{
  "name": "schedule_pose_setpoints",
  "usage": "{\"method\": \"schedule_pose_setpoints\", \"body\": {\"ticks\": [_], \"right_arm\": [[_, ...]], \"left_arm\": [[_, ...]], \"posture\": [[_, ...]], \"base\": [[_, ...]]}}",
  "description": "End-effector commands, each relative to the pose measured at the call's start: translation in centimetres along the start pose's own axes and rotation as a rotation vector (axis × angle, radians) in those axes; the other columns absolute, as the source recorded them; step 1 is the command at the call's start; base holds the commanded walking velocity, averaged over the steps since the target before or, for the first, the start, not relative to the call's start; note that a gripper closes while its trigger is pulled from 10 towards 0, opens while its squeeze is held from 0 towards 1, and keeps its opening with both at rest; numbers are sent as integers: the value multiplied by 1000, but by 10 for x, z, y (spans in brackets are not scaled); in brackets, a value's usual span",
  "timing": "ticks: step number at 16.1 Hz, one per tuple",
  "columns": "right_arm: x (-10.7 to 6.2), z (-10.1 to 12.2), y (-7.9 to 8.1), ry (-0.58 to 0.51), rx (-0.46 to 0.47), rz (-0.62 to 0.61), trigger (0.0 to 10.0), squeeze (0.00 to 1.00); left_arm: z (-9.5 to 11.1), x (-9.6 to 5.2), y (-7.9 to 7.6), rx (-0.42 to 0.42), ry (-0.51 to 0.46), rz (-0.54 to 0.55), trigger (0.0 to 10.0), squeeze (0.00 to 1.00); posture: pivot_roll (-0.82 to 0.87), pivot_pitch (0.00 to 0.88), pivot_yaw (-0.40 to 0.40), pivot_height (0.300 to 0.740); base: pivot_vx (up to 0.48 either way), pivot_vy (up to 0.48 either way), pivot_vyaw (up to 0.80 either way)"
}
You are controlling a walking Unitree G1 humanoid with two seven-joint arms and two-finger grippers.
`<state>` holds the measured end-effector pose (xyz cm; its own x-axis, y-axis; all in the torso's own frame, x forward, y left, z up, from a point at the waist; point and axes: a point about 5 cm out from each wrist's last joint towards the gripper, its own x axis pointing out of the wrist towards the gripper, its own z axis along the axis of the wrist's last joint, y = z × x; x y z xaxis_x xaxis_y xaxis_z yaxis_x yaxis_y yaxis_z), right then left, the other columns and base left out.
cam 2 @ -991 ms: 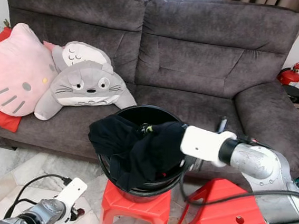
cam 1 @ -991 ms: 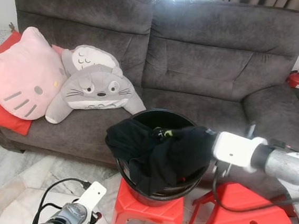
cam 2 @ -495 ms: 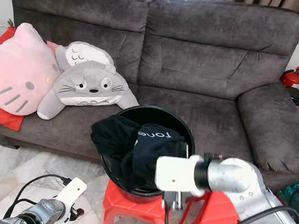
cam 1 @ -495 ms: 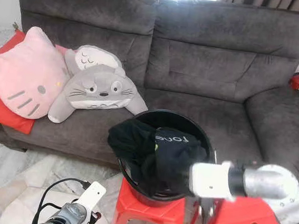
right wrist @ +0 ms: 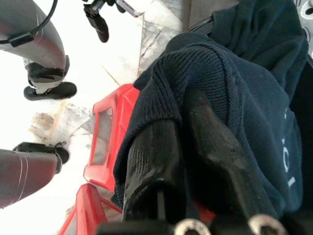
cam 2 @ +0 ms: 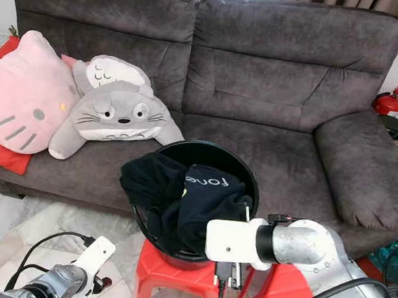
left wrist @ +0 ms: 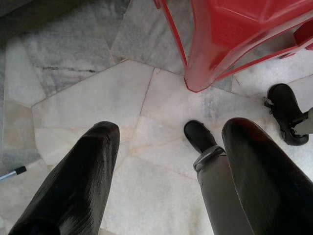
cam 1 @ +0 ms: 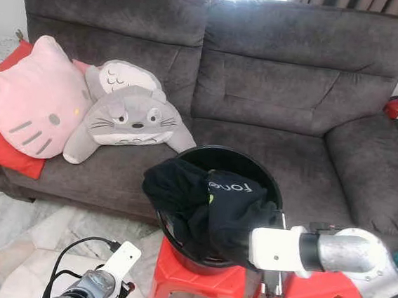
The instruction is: Hang hanger
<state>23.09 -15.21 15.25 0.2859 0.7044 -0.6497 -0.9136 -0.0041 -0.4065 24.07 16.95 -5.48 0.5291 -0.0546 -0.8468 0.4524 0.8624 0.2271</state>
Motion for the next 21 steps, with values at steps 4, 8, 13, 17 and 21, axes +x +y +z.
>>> {"method": "schedule_pose_setpoints", "body": {"ticks": [4,8,13,17,21], "right_arm": [[6,-6,4,29,-3,27,0,0],[6,-21,-1,98,-16,-21,0,0],[12,-23,-5,79,-26,-41,0,0],[9,-28,-6,147,-73,-26,0,0],[6,-37,-6,194,-80,-32,0,0]], "left_arm": [[-1,0,1,17,16,6,10000,0],[-1,0,1,20,12,7,10000,0],[-1,0,1,19,9,10,10000,0],[-1,0,1,19,8,11,10000,0],[-1,0,1,20,8,11,10000,0]], "posture": [[-210,0,-36,740],[-210,0,-36,740],[-210,0,-36,740],[-205,0,-34,740],[-207,0,-35,740]], "base": [[0,0,0],[0,0,0],[0,0,0],[0,0,0],[0,0,0]]}}
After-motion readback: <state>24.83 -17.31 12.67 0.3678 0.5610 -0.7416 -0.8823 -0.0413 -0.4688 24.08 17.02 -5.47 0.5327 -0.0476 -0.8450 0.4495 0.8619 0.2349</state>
